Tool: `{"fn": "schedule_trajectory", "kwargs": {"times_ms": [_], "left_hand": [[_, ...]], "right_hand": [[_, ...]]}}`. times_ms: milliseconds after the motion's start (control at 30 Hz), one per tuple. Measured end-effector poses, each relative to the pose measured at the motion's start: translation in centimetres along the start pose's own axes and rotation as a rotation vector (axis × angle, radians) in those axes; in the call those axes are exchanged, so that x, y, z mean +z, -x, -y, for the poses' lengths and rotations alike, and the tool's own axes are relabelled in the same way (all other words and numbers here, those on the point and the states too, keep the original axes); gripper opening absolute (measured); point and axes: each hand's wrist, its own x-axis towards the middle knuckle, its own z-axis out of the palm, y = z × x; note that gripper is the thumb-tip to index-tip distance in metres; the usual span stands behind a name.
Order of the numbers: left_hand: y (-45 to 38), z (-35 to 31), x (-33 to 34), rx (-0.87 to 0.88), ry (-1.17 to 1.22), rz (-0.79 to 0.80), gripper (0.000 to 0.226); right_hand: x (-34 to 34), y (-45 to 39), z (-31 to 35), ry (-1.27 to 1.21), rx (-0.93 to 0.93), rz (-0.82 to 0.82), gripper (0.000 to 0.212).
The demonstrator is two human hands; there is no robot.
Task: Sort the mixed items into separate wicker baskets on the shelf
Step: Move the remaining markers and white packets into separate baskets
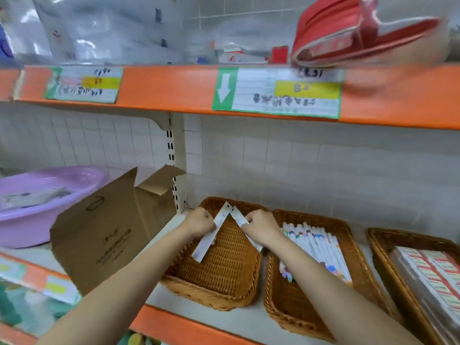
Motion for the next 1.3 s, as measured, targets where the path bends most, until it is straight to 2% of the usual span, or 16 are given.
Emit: {"fn": "schedule_trajectory", "kwargs": {"times_ms": [67, 133, 167, 267, 333, 433, 533, 600, 700, 833, 967, 1100, 1200, 1300], "left_hand": [[-0.6, 0.4, -0.1, 0.038, -0.092, 0.005, 0.022], [-1.0, 0.4, 0.0, 0.103, -0.196, 0.005, 0.013], [-1.2, 0.4, 0.0, 0.152, -0.258, -0.008, 0.012], [-1.6, 0.7, 0.1, 0.251, -0.376, -0.029, 0.019], [-1.9, 1.2, 0.5, 0.267, -0.411, -0.017, 0.023], [-2.5, 1.7, 0.8, 0.314, -0.473, 0.028, 0.022], [-2.6, 2.1, 0.7, 0.353, -0.531, 0.076, 0.023], [-2.8, 2.4, 0.5, 0.373, -0.547, 0.074, 0.026], [-3.0, 2.6, 0.4, 0.382, -0.576, 0.087, 0.024], [-2.5, 2.5, 0.2, 0.368, -0.584, 0.13, 0.021], [-1.6, 2.6, -0.1, 0.363, -0.626, 0.133, 0.019], [0.3, 2.0, 0.1, 0.372, -0.68, 0.121, 0.022], [2.8, 0.4, 0.5, 0.37, -0.752, 0.112, 0.024], [5.9, -1.4, 1.7, 0.371, -0.726, 0.123, 0.032]], "right_hand": [[1.2, -0.5, 1.1, 0.079, 0.033, -0.005, 0.029], [2.4, -0.8, 2.4, 0.18, 0.078, -0.002, 0.015], [2.9, -1.0, 3.0, 0.236, 0.097, 0.001, 0.015], [4.2, -1.3, 3.9, 0.389, 0.124, -0.001, 0.034], [4.8, -1.4, 4.2, 0.416, 0.146, 0.039, 0.038], [5.2, -1.3, 4.4, 0.317, 0.184, 0.138, 0.022], [5.2, -1.0, 4.4, 0.16, 0.24, 0.179, 0.028], [5.2, -1.0, 4.4, 0.081, 0.279, 0.214, 0.019], [5.4, -0.9, 4.7, 0.012, 0.324, 0.267, 0.037], [5.7, -0.7, 5.1, -0.076, 0.347, 0.282, 0.037], [5.4, -0.4, 5.0, 0.009, 0.269, 0.222, 0.032], [4.2, 1.7, 4.6, 0.369, 0.033, 0.149, 0.033], [3.1, 4.7, 4.1, 0.535, -0.105, 0.138, 0.039], [1.5, 8.6, 3.0, 0.576, -0.12, 0.146, 0.045]]}}
